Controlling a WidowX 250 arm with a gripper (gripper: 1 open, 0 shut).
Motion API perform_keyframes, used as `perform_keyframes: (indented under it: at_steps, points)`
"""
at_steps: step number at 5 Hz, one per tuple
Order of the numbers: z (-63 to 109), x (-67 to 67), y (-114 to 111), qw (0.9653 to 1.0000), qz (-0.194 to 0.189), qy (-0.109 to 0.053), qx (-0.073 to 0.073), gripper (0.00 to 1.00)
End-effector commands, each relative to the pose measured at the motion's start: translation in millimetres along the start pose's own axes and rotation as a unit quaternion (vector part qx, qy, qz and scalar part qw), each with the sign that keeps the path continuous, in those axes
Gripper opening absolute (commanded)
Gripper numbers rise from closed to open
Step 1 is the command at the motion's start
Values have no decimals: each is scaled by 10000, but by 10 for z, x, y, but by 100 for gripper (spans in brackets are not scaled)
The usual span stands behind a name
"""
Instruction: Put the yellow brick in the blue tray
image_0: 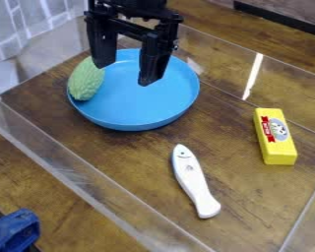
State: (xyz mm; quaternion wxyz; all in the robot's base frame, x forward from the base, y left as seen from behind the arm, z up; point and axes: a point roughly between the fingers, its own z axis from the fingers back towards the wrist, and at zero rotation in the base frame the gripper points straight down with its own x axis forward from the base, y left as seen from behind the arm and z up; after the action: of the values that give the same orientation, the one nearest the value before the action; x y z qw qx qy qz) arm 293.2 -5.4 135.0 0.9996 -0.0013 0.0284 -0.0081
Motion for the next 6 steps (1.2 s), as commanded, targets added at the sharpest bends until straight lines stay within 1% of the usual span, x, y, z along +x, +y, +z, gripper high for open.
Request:
perform_keyframes:
  at_steps: [1, 2, 3, 4, 5, 6]
  points:
    - [-1, -18, -12, 9999, 88, 70, -29, 100]
    - [-113, -13, -50, 9979, 634, 136, -90, 100]
    - [-177, 96, -253, 9924, 1207, 81, -227, 100]
    - [-208, 187, -472, 9906, 1314, -53, -362, 100]
    - [-251, 244, -502, 9895, 1379, -24, -438, 100]
    - [-246, 258, -598, 9869, 1533, -13, -501, 100]
